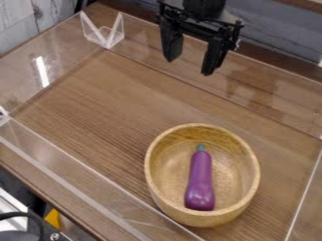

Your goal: Remove the purple eggplant from inside the brown bowl and put it on the table

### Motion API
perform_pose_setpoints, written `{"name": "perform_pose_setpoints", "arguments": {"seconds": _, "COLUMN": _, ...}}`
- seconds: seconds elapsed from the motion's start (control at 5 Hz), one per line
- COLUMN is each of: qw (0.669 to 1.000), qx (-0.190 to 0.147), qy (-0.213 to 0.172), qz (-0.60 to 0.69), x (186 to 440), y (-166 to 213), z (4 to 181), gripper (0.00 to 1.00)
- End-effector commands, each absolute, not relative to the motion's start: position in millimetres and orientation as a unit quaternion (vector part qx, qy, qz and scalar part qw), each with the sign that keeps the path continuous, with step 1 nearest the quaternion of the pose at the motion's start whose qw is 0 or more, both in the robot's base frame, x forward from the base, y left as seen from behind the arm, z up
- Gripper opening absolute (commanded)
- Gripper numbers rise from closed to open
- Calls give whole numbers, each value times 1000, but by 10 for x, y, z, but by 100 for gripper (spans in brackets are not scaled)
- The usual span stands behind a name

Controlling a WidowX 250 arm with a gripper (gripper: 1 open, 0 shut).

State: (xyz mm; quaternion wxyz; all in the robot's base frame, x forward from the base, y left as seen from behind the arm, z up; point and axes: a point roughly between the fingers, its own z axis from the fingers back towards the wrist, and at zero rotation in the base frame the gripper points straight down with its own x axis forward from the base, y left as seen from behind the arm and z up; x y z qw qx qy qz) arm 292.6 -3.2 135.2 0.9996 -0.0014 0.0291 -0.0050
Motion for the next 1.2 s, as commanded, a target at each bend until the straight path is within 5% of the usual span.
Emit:
{"name": "perform_pose_setpoints", "arguments": {"seconds": 0.0, "qw": 999, "qx": -4, "qy": 37, "qz": -1, "x": 2881, "y": -47, "z": 1303, "gripper": 100}}
{"name": "perform_pose_setpoints", "arguments": {"seconds": 1.0, "qw": 998, "qx": -29, "qy": 57, "qz": 22, "x": 2401, "y": -306, "z": 1171, "gripper": 100}}
